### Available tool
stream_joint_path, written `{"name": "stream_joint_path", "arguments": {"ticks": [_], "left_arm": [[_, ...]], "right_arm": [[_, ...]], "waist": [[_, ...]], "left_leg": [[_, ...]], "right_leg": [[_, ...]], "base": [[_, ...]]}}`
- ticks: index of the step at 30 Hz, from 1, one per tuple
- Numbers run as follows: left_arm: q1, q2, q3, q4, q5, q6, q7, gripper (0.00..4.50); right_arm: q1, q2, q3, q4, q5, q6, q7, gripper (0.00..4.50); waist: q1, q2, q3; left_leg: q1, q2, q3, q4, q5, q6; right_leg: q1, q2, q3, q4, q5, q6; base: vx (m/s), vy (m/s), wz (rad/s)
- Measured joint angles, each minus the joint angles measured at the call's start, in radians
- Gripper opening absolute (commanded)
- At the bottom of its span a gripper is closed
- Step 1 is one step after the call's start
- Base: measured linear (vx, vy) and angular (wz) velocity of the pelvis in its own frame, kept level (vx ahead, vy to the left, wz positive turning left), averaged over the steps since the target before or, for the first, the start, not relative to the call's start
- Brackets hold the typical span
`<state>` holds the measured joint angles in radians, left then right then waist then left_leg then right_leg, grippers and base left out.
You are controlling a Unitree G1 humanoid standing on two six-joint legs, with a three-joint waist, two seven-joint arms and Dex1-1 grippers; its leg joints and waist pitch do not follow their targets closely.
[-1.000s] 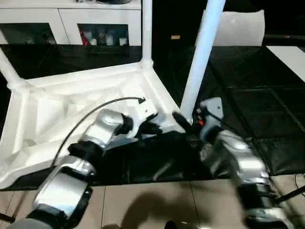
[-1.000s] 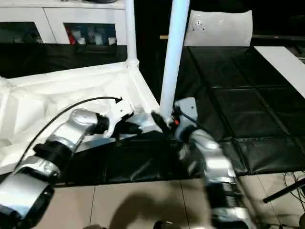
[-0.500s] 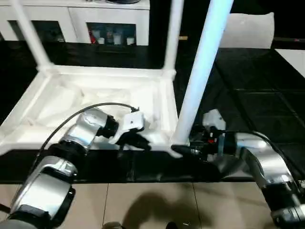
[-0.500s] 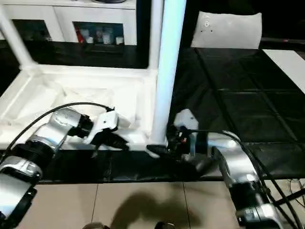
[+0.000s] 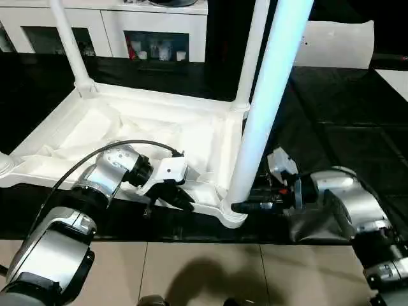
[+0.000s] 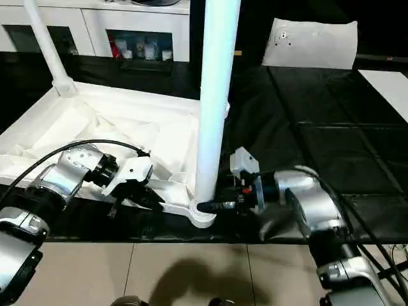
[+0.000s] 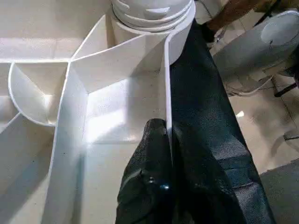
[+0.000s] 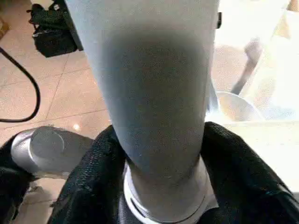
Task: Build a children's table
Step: Rotate leg to tighten
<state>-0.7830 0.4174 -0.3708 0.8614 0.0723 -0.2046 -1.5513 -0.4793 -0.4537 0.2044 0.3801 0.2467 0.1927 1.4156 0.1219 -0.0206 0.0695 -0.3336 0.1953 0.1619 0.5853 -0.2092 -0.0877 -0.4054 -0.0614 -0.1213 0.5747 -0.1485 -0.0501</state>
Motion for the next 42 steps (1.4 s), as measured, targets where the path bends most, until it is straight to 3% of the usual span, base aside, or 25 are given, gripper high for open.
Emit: {"name": "stream_joint_path", "arguments": {"ticks": [7, 9, 12, 14, 17, 18, 22, 29, 31, 36, 42], "left_arm": [[-0.004, -0.008, 0.003, 0.011, 0.000, 0.019, -0.001, 0.00], [-0.012, -0.034, 0.013, 0.023, 0.000, 0.076, 0.031, 0.00], [-0.030, -0.056, 0.028, 0.053, 0.002, 0.133, 0.091, 0.00], [-0.037, -0.063, 0.043, 0.070, 0.006, 0.162, 0.132, 0.00], [-0.058, -0.100, 0.077, 0.104, 0.015, 0.230, 0.278, 0.00], [-0.067, -0.128, 0.093, 0.116, 0.020, 0.264, 0.353, 0.00], [-0.079, -0.205, 0.134, 0.126, 0.020, 0.346, 0.519, 0.00], [-0.086, -0.267, 0.169, 0.125, 0.020, 0.395, 0.669, 0.00], [-0.086, -0.276, 0.176, 0.112, 0.023, 0.415, 0.690, 0.00], [-0.081, -0.280, 0.173, 0.081, 0.029, 0.423, 0.687, 0.00], [-0.046, -0.238, 0.164, 0.034, 0.027, 0.366, 0.587, 0.00]], "right_arm": [[0.006, 0.000, -0.002, -0.002, 0.008, 0.017, 0.002, 1.98], [0.049, 0.016, -0.032, -0.049, 0.023, 0.077, -0.055, 1.96], [0.090, 0.043, -0.074, -0.096, 0.023, 0.123, -0.167, 1.96], [0.098, 0.074, -0.092, -0.105, 0.011, 0.132, -0.253, 1.96], [0.106, 0.197, -0.165, -0.103, -0.037, 0.148, -0.503, 1.96], [0.101, 0.255, -0.197, -0.096, -0.061, 0.153, -0.628, 1.95], [0.049, 0.361, -0.240, -0.050, -0.121, 0.156, -0.898, 1.95], [-0.010, 0.467, -0.275, -0.001, -0.177, 0.153, -1.156, 1.95], [-0.022, 0.492, -0.288, 0.019, -0.188, 0.131, -1.199, 2.51], [-0.009, 0.498, -0.297, 0.006, -0.184, 0.100, -1.191, 3.02], [0.063, 0.400, -0.260, -0.063, -0.144, 0.066, -0.977, 3.63]], "waist": [[0.002, 0.000, 0.000], [0.010, 0.000, 0.000], [0.010, 0.000, 0.000], [0.002, 0.000, 0.000], [-0.024, 0.001, 0.000], [-0.036, 0.001, 0.000], [-0.059, 0.005, -0.002], [-0.066, 0.005, -0.002], [-0.064, 0.005, -0.002], [-0.062, 0.005, -0.002], [-0.061, 0.006, -0.001]], "left_leg": [[0.000, 0.000, 0.000, 0.001, 0.000, 0.000], [0.001, 0.000, 0.001, 0.001, 0.000, 0.000], [0.002, 0.000, 0.003, 0.001, 0.000, -0.001], [0.003, -0.001, 0.004, 0.000, -0.002, -0.006], [0.005, -0.001, 0.001, 0.002, -0.001, -0.008], [0.005, -0.001, -0.001, 0.002, -0.001, -0.007], [0.003, -0.002, -0.002, -0.001, 0.000, -0.006], [0.002, -0.005, -0.001, -0.002, 0.000, -0.002], [0.002, -0.005, 0.000, -0.005, -0.001, -0.002], [0.002, -0.005, 0.003, -0.012, 0.002, 0.003], [0.001, -0.005, 0.005, -0.019, 0.001, 0.005]], "right_leg": [[0.000, 0.000, 0.000, 0.001, 0.000, 0.000], [0.001, -0.001, 0.000, 0.001, 0.000, 0.000], [0.001, -0.001, 0.000, 0.001, 0.000, 0.000], [0.001, -0.001, 0.000, 0.001, 0.000, 0.000], [0.002, -0.001, 0.000, 0.000, 0.000, 0.000], [0.002, -0.001, 0.000, -0.002, 0.000, 0.001], [0.006, -0.001, -0.002, -0.015, 0.000, 0.001], [0.007, -0.005, -0.001, -0.016, 0.000, 0.001], [0.006, -0.006, -0.001, -0.016, 0.001, 0.001], [0.002, -0.007, -0.001, -0.013, 0.003, 0.001], [-0.003, -0.007, -0.001, -0.012, 0.001, -0.003]], "base": [[0.000, 0.000, 0.00], [0.000, 0.000, 0.00], [0.000, 0.000, 0.00], [0.000, 0.000, 0.00], [0.000, 0.000, 0.00], [0.000, 0.000, 0.00], [0.000, 0.000, 0.00], [0.000, 0.000, 0.00], [0.000, 0.000, 0.00], [0.000, 0.000, 0.00], [0.000, 0.000, 0.00]]}}
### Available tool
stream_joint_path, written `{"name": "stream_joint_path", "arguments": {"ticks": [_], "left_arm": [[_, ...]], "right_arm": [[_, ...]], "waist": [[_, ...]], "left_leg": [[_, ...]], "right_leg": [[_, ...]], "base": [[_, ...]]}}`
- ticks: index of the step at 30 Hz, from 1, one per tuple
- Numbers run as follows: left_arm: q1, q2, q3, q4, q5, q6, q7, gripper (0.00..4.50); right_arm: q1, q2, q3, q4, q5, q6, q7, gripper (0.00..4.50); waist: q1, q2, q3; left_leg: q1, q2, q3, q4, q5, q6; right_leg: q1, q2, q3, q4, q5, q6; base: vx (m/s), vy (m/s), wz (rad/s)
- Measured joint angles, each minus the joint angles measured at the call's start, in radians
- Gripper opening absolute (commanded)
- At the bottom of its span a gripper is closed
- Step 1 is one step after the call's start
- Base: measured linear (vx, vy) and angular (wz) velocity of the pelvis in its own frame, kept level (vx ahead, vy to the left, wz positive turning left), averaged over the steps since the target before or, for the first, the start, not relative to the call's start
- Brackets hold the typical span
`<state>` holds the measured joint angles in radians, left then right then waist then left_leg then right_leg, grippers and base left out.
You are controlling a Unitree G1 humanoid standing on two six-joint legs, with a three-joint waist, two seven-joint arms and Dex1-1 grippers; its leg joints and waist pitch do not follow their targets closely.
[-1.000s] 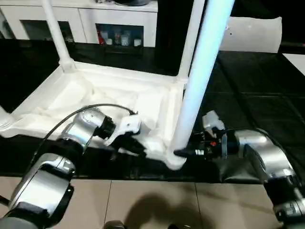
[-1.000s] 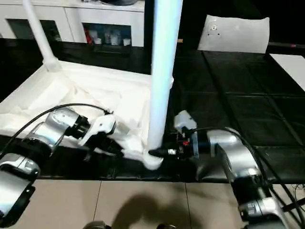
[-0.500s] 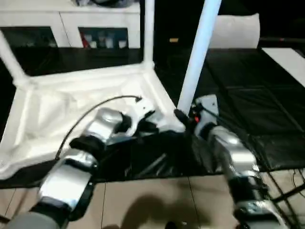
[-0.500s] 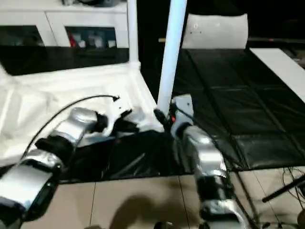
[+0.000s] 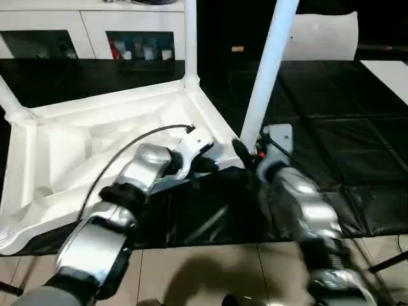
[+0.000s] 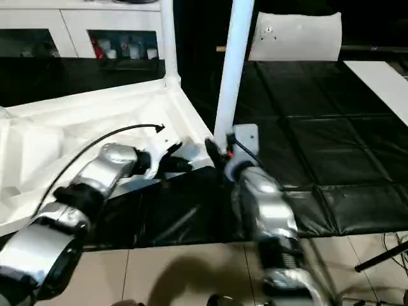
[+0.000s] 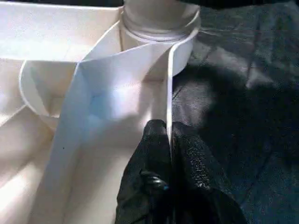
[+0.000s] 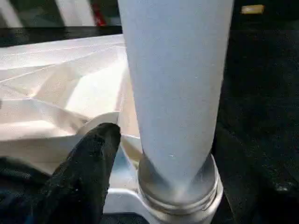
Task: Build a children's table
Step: Rotate leg to tighten
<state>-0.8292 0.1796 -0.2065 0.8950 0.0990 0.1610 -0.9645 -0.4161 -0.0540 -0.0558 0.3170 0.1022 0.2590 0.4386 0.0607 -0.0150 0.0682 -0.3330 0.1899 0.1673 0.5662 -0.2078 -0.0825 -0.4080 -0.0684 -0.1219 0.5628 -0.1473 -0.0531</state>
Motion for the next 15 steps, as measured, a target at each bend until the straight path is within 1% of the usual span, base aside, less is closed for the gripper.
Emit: {"name": "stream_joint_path", "arguments": {"ticks": [3, 4, 5, 8, 11, 12, 15], "left_arm": [[0.026, 0.034, -0.017, -0.025, -0.002, -0.059, -0.071, 0.00], [0.036, 0.048, -0.019, -0.030, -0.007, -0.080, -0.104, 0.00], [0.043, 0.058, -0.025, -0.035, -0.013, -0.096, -0.129, 0.00], [0.057, 0.085, -0.043, -0.047, -0.021, -0.131, -0.210, 0.00], [0.066, 0.122, -0.056, -0.047, -0.027, -0.180, -0.306, 0.00], [0.069, 0.136, -0.060, -0.047, -0.028, -0.196, -0.342, 0.00], [0.072, 0.151, -0.079, -0.055, -0.030, -0.227, -0.412, 0.00]], "right_arm": [[0.033, -0.077, 0.035, -0.032, 0.022, -0.004, 0.129, 3.76], [0.041, -0.107, 0.046, -0.040, 0.025, -0.005, 0.184, 4.01], [0.046, -0.131, 0.057, -0.041, 0.030, -0.004, 0.223, 4.08], [0.062, -0.191, 0.086, -0.045, 0.053, -0.003, 0.343, 4.12], [0.062, -0.265, 0.123, -0.059, 0.065, -0.009, 0.480, 4.12], [0.062, -0.286, 0.139, -0.063, 0.074, -0.013, 0.533, 4.12], [0.060, -0.305, 0.164, -0.066, 0.102, -0.014, 0.625, 4.12]], "waist": [[-0.002, 0.000, 0.000], [-0.003, 0.000, 0.001], [-0.002, 0.000, 0.001], [0.003, 0.001, 0.001], [0.012, 0.000, 0.002], [0.018, 0.000, 0.002], [0.033, 0.000, 0.002]], "left_leg": [[0.000, 0.001, 0.000, -0.001, 0.000, 0.000], [0.000, 0.001, 0.000, -0.001, 0.000, 0.000], [0.000, 0.002, 0.000, -0.001, 0.000, 0.000], [0.000, 0.003, 0.000, 0.000, 0.000, 0.000], [0.000, 0.003, 0.000, 0.001, 0.000, 0.000], [0.000, 0.004, 0.000, 0.002, 0.000, 0.000], [0.000, 0.004, 0.001, 0.003, 0.000, 0.000]], "right_leg": [[0.000, 0.001, 0.000, 0.000, -0.001, 0.000], [-0.001, 0.001, 0.000, 0.000, -0.001, 0.000], [-0.001, 0.002, 0.000, 0.000, 0.000, -0.001], [-0.001, 0.003, 0.000, 0.000, -0.001, 0.000], [0.000, 0.003, 0.000, 0.000, -0.001, 0.000], [0.000, 0.003, 0.000, 0.000, -0.001, 0.001], [0.000, 0.003, 0.000, 0.000, 0.000, 0.001]], "base": [[0.000, 0.000, 0.00], [0.000, 0.000, 0.00], [0.000, 0.000, 0.00], [0.000, 0.000, 0.00], [0.000, 0.000, 0.00], [0.000, 0.000, 0.00], [0.000, 0.000, 0.00]]}}
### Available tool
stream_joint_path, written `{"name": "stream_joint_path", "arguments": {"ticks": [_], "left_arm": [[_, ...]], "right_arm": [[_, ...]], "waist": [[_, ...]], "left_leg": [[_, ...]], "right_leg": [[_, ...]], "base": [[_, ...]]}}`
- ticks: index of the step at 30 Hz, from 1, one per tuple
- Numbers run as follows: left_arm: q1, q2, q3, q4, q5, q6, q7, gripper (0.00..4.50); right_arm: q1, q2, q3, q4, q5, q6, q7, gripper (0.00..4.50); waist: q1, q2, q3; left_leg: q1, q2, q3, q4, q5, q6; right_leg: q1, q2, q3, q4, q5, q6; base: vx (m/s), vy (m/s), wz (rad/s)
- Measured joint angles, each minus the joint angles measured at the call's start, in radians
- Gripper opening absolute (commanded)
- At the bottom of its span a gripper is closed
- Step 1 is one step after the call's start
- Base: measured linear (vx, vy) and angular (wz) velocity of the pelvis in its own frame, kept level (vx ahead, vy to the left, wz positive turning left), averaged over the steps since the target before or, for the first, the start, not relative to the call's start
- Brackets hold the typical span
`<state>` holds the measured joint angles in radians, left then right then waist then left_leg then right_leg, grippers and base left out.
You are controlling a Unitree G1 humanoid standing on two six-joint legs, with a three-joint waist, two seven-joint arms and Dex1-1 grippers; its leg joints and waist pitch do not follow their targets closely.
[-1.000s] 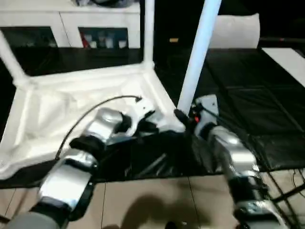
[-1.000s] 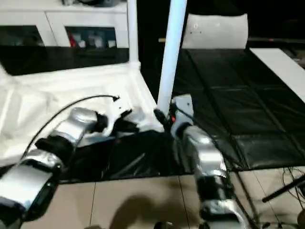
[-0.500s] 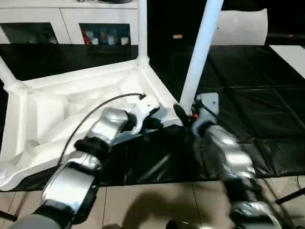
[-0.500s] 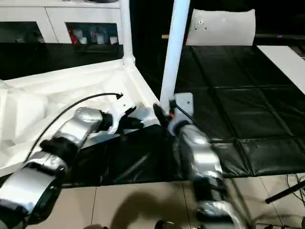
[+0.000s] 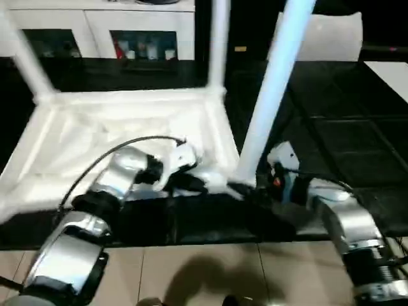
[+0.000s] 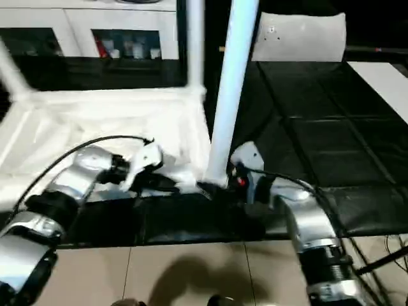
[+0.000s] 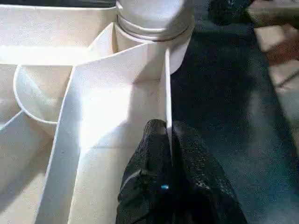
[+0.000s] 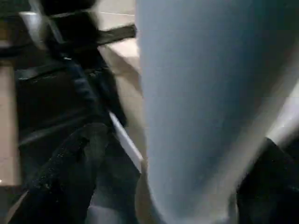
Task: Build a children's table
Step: Rotate leg to tighten
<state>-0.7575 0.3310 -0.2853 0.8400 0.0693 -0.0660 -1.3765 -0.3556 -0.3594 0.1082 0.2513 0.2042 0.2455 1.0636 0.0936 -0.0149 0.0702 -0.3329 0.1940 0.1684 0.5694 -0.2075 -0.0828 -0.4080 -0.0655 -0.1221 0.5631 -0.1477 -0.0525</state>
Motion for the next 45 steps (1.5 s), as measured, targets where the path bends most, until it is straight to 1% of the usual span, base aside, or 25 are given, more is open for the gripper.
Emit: {"name": "stream_joint_path", "arguments": {"ticks": [2, 4, 5, 7, 9, 10, 12, 16, 17, 18, 20, 23, 26, 27, 28, 30, 32, 35, 37, 39, 43, 45], "left_arm": [[0.002, 0.018, -0.015, -0.007, -0.005, -0.020, -0.044, 0.00], [0.002, 0.041, -0.027, -0.011, -0.007, -0.042, -0.085, 0.00], [0.002, 0.050, -0.029, -0.011, -0.007, -0.050, -0.103, 0.00], [0.002, 0.066, -0.035, -0.012, -0.007, -0.063, -0.141, 0.00], [0.002, 0.068, -0.041, -0.016, -0.007, -0.069, -0.169, 0.00], [0.003, 0.069, -0.046, -0.020, -0.007, -0.070, -0.178, 0.00], [0.003, 0.076, -0.059, -0.022, -0.012, -0.076, -0.192, 0.00], [0.003, 0.084, -0.069, -0.023, -0.018, -0.086, -0.194, 0.00], [0.003, 0.085, -0.071, -0.023, -0.020, -0.088, -0.194, 0.00], [0.003, 0.086, -0.072, -0.023, -0.022, -0.090, -0.194, 0.00], [0.002, 0.087, -0.075, -0.023, -0.024, -0.093, -0.194, 0.00], [0.002, 0.087, -0.074, -0.023, -0.021, -0.095, -0.202, 0.00], [0.002, 0.082, -0.066, -0.023, -0.021, -0.092, -0.196, 0.00], [0.002, 0.071, -0.060, -0.022, -0.020, -0.086, -0.167, 0.00], [0.002, 0.071, -0.053, -0.021, -0.014, -0.083, -0.144, 0.00], [0.000, 0.063, -0.043, -0.019, -0.002, -0.061, -0.090, 0.00], [-0.001, 0.051, -0.032, -0.017, 0.005, -0.015, -0.023, 0.00], [-0.004, 0.015, -0.009, -0.016, 0.011, 0.065, 0.070, 0.00], [-0.010, -0.019, 0.007, -0.011, 0.015, 0.117, 0.144, 0.00], [-0.021, -0.052, 0.022, 0.001, 0.017, 0.167, 0.218, 0.00], [-0.047, -0.145, 0.069, 0.030, 0.025, 0.257, 0.413, 0.00], [-0.058, -0.177, 0.076, 0.042, 0.026, 0.272, 0.471, 0.00]], "right_arm": [[-0.001, -0.017, 0.017, -0.001, 0.013, 0.001, 0.058, 4.12], [-0.005, -0.040, 0.022, 0.004, 0.026, 0.001, 0.114, 3.85], [-0.009, -0.049, 0.022, 0.008, 0.030, 0.001, 0.133, 3.85], [-0.032, -0.066, 0.038, 0.024, 0.039, 0.004, 0.186, 3.65], [-0.044, -0.075, 0.049, 0.027, 0.044, 0.015, 0.225, 3.43], [-0.046, -0.077, 0.055, 0.028, 0.050, 0.019, 0.237, 3.43], [-0.050, -0.076, 0.063, 0.029, 0.063, 0.028, 0.266, 3.14], [-0.050, -0.077, 0.068, 0.030, 0.073, 0.037, 0.291, 2.80], [-0.050, -0.077, 0.068, 0.031, 0.075, 0.039, 0.297, 2.80], [-0.051, -0.077, 0.068, 0.032, 0.075, 0.039, 0.299, 2.61], [-0.051, -0.077, 0.072, 0.032, 0.079, 0.051, 0.304, 2.55], [-0.051, -0.078, 0.074, 0.027, 0.087, 0.070, 0.308, 2.24], [-0.043, -0.074, 0.067, 0.016, 0.098, 0.088, 0.293, 2.16], [-0.018, -0.048, 0.039, -0.004, 0.105, 0.105, 0.242, 2.15], [-0.009, -0.030, 0.021, -0.005, 0.107, 0.109, 0.206, 2.13], [0.008, 0.004, -0.003, -0.010, 0.105, 0.114, 0.129, 2.12], [0.017, 0.046, -0.029, -0.011, 0.090, 0.114, 0.024, 2.12], [0.021, 0.108, -0.071, -0.008, 0.056, 0.109, -0.132, 2.11], [0.007, 0.145, -0.088, 0.006, 0.025, 0.098, -0.245, 2.09], [-0.005, 0.199, -0.116, 0.019, -0.007, 0.094, -0.364, 2.09], [-0.084, 0.330, -0.169, 0.089, -0.090, 0.093, -0.681, 2.06], [-0.114, 0.353, -0.179, 0.116, -0.117, 0.092, -0.766, 2.06]], "waist": [[0.004, 0.000, 0.000], [0.008, -0.001, 0.000], [0.009, -0.001, 0.000], [0.011, -0.001, 0.000], [0.017, -0.001, 0.000], [0.020, -0.001, 0.000], [0.023, -0.001, 0.000], [0.023, -0.001, 0.001], [0.022, -0.001, 0.001], [0.023, -0.001, 0.001], [0.023, -0.001, 0.001], [0.024, -0.001, 0.001], [0.026, -0.002, 0.000], [0.028, -0.002, 0.000], [0.026, -0.002, 0.000], [0.022, -0.002, 0.000], [0.016, -0.002, 0.000], [-0.003, -0.002, 0.000], [-0.012, -0.002, 0.000], [-0.017, -0.002, 0.000], [-0.029, -0.001, 0.000], [-0.031, 0.000, -0.001]], "left_leg": [[0.000, 0.000, 0.000, 0.000, 0.000, 0.000], [-0.001, 0.000, 0.000, 0.000, 0.000, 0.000], [-0.001, 0.000, 0.000, 0.000, 0.000, 0.000], [-0.001, 0.000, 0.001, 0.000, 0.000, 0.000], [-0.001, 0.000, 0.001, 0.000, 0.000, 0.000], [-0.001, 0.000, 0.001, 0.000, 0.000, 0.000], [-0.001, 0.000, 0.001, 0.000, 0.000, 0.000], [-0.001, 0.000, 0.001, 0.001, 0.000, 0.000], [-0.001, 0.000, 0.001, 0.001, 0.000, 0.000], [-0.001, 0.000, 0.001, 0.001, 0.000, 0.000], [-0.001, 0.000, 0.001, 0.001, 0.000, 0.000], [-0.001, 0.000, 0.001, 0.001, 0.000, 0.000], [-0.001, 0.000, 0.001, 0.001, 0.000, 0.000], [0.000, 0.000, 0.001, 0.001, 0.000, 0.000], [0.000, 0.000, 0.001, 0.001, 0.001, -0.002], [0.001, 0.000, 0.001, 0.001, 0.001, -0.003], [0.002, 0.000, 0.001, 0.002, 0.000, -0.007], [0.004, -0.001, 0.001, 0.002, 0.000, -0.010], [0.006, -0.001, 0.001, 0.003, 0.000, -0.010], [0.007, -0.001, 0.001, 0.003, 0.000, -0.010], [0.007, -0.003, 0.001, 0.003, 0.001, -0.009], [0.006, -0.004, 0.000, 0.002, 0.001, -0.009]], "right_leg": [[0.000, 0.000, 0.000, 0.000, 0.001, -0.002], [0.000, 0.000, 0.000, 0.000, 0.002, -0.003], [0.000, 0.000, 0.000, 0.000, 0.002, -0.003], [0.000, 0.000, 0.000, 0.000, 0.002, -0.003], [0.000, 0.000, 0.000, 0.000, 0.001, -0.003], [0.000, 0.000, 0.000, 0.000, 0.001, -0.003], [0.000, 0.000, 0.000, 0.000, 0.001, -0.003], [0.000, -0.001, 0.000, 0.001, 0.001, -0.003], [0.000, 0.000, 0.000, 0.001, 0.001, -0.002], [0.000, 0.000, 0.000, 0.001, 0.001, -0.002], [0.000, 0.000, 0.000, 0.001, 0.001, -0.001], [0.000, 0.000, 0.000, 0.001, 0.001, -0.001], [0.000, -0.001, 0.000, 0.001, 0.000, 0.000], [0.001, -0.001, 0.000, 0.002, 0.000, 0.000], [0.000, -0.001, 0.000, 0.003, 0.000, 0.000], [0.000, -0.001, 0.000, 0.005, -0.001, 0.002], [0.001, -0.002, 0.000, 0.006, -0.001, 0.002], [0.002, -0.001, 0.000, 0.006, -0.001, 0.002], [0.003, -0.001, 0.000, 0.005, -0.001, 0.002], [0.004, -0.001, 0.000, 0.005, -0.001, 0.002], [0.005, -0.003, 0.000, 0.003, -0.001, 0.002], [0.005, -0.005, 0.000, 0.001, -0.001, 0.003]], "base": [[0.000, 0.000, 0.00], [0.000, 0.000, 0.00], [0.000, 0.000, 0.00], [0.000, 0.000, 0.00], [0.000, 0.000, 0.00], [0.000, 0.000, 0.00], [0.000, 0.000, 0.00], [0.000, 0.000, 0.00], [0.000, 0.000, 0.00], [0.000, 0.000, 0.00], [0.000, 0.000, 0.00], [0.000, 0.000, 0.00], [0.000, 0.000, 0.00], [0.000, 0.000, 0.00], [0.000, 0.000, 0.00], [0.000, 0.000, 0.00], [0.000, 0.000, 0.00], [0.000, 0.000, 0.00], [0.000, 0.000, 0.00], [0.000, 0.000, 0.00], [0.000, 0.000, 0.00], [0.000, 0.000, 0.00]]}}
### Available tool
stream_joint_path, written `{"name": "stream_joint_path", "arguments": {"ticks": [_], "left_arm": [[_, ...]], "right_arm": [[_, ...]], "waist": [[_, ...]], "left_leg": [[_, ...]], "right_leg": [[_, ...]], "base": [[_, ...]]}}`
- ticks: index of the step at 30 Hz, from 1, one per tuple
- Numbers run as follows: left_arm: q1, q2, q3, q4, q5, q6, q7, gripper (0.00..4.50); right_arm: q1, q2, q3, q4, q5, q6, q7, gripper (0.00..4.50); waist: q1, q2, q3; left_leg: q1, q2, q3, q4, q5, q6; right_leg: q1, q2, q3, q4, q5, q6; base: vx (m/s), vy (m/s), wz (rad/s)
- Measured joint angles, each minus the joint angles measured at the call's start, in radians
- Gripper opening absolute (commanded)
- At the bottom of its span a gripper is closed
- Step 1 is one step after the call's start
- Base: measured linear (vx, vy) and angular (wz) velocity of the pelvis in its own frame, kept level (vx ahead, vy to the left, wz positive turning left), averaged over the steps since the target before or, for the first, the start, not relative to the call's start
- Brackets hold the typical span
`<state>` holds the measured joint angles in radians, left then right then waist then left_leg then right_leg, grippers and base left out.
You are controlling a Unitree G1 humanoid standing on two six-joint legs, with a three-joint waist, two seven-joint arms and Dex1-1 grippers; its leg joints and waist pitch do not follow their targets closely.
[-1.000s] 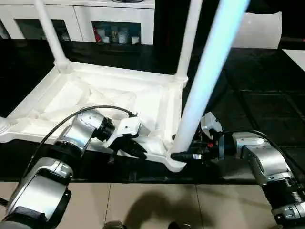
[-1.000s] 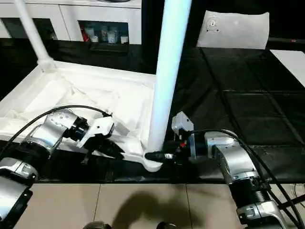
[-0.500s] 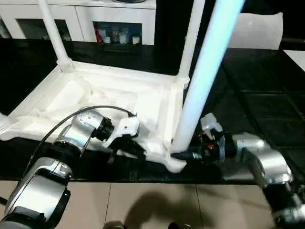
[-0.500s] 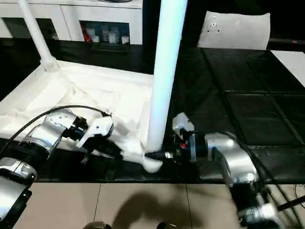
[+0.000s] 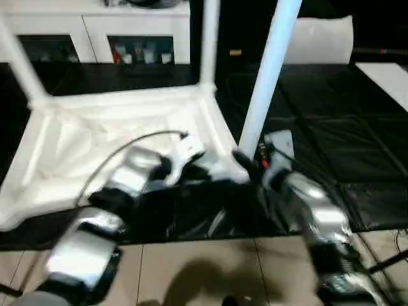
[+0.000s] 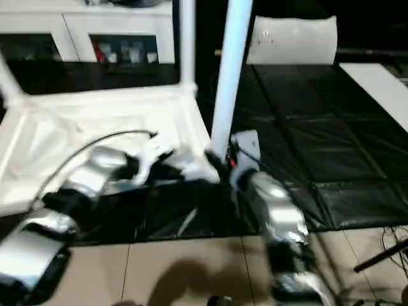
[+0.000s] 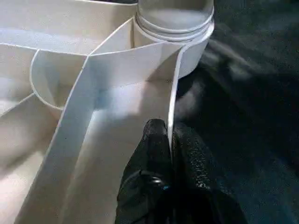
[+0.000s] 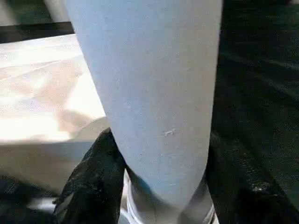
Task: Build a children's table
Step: Rotate leg to tighten
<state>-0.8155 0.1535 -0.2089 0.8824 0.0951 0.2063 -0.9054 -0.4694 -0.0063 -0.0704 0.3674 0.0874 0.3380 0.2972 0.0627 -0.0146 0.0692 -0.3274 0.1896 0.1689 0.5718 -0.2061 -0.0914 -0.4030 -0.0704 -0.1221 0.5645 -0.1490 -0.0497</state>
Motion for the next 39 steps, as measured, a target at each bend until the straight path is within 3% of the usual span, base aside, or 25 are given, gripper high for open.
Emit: {"name": "stream_joint_path", "arguments": {"ticks": [6, 8, 11, 12, 15, 23, 29, 32, 35, 39], "left_arm": [[-0.003, -0.031, 0.017, 0.000, 0.000, 0.009, 0.054, 0.00], [-0.003, -0.031, 0.017, -0.007, 0.000, 0.013, 0.054, 0.00], [0.000, -0.031, 0.017, -0.013, 0.000, 0.016, 0.054, 0.00], [0.003, -0.028, 0.016, -0.018, 0.000, 0.016, 0.049, 0.00], [0.023, 0.001, 0.011, -0.048, -0.002, 0.003, -0.014, 0.00], [0.033, 0.098, -0.020, -0.051, -0.008, -0.096, -0.195, 0.00], [0.041, 0.195, -0.055, -0.053, -0.024, -0.177, -0.413, 0.00], [0.041, 0.225, -0.079, -0.053, -0.024, -0.224, -0.505, 0.00], [0.046, 0.256, -0.095, -0.056, -0.032, -0.254, -0.592, 0.00], [0.048, 0.276, -0.106, -0.062, -0.033, -0.267, -0.646, 0.00]], "right_arm": [[-0.030, 0.016, -0.004, 0.047, -0.021, -0.046, -0.076, 2.06], [-0.028, 0.016, -0.005, 0.048, -0.021, -0.057, -0.075, 2.56], [-0.025, 0.024, -0.005, 0.047, -0.020, -0.063, -0.075, 2.79], [-0.018, 0.022, -0.005, 0.042, -0.020, -0.069, -0.068, 3.07], [0.018, -0.020, 0.008, 0.015, -0.002, -0.091, 0.057, 3.17], [0.050, -0.193, 0.073, -0.018, 0.071, -0.089, 0.395, 4.00], [0.071, -0.321, 0.154, -0.043, 0.114, -0.073, 0.680, 4.28], [0.069, -0.363, 0.183, -0.044, 0.116, -0.069, 0.784, 4.28], [0.061, -0.405, 0.222, -0.044, 0.134, -0.076, 0.907, 4.28], [0.054, -0.419, 0.242, -0.042, 0.147, -0.079, 0.991, 3.92]], "waist": [[-0.001, 0.001, -0.001], [-0.001, 0.001, 0.000], [-0.001, 0.002, 0.000], [-0.001, 0.002, 0.000], [-0.005, 0.001, 0.000], [-0.011, 0.000, 0.002], [0.004, -0.001, 0.003], [0.025, -0.001, 0.003], [0.036, -0.001, 0.003], [0.044, -0.001, 0.003]], "left_leg": [[-0.003, -0.003, 0.000, -0.002, 0.000, 0.006], [-0.004, -0.003, 0.000, -0.003, 0.002, 0.009], [-0.004, -0.003, 0.000, -0.003, 0.002, 0.009], [-0.004, -0.003, 0.001, -0.003, 0.002, 0.009], [-0.005, -0.003, 0.001, -0.004, 0.001, 0.010], [-0.006, -0.001, 0.001, -0.006, 0.001, 0.010], [-0.009, 0.000, 0.001, -0.004, 0.001, 0.010], [-0.010, 0.000, 0.001, -0.003, 0.001, 0.010], [-0.010, 0.000, 0.001, -0.003, 0.001, 0.010], [-0.010, 0.000, 0.001, -0.002, 0.001, 0.010]], "right_leg": [[0.000, -0.004, 0.000, 0.000, 0.002, 0.003], [-0.001, -0.004, 0.000, 0.000, 0.003, 0.002], [-0.001, -0.004, 0.000, 0.000, 0.003, 0.002], [-0.001, -0.004, 0.000, -0.001, 0.002, 0.003], [-0.002, -0.004, 0.000, -0.001, 0.002, 0.002], [-0.005, -0.002, 0.000, -0.001, 0.003, 0.000], [-0.006, -0.002, -0.001, -0.001, 0.003, 0.000], [-0.006, -0.003, -0.001, -0.001, 0.003, 0.000], [-0.006, -0.003, -0.001, -0.001, 0.003, 0.000], [-0.006, -0.003, -0.001, 0.001, 0.003, 0.000]], "base": [[0.000, 0.000, 0.00], [0.000, 0.000, 0.00], [0.000, 0.000, 0.00], [0.000, 0.000, 0.00], [0.000, 0.000, 0.00], [0.000, 0.000, 0.00], [0.000, 0.000, 0.00], [0.000, 0.000, 0.00], [0.000, 0.000, 0.00], [0.000, 0.000, 0.00]]}}
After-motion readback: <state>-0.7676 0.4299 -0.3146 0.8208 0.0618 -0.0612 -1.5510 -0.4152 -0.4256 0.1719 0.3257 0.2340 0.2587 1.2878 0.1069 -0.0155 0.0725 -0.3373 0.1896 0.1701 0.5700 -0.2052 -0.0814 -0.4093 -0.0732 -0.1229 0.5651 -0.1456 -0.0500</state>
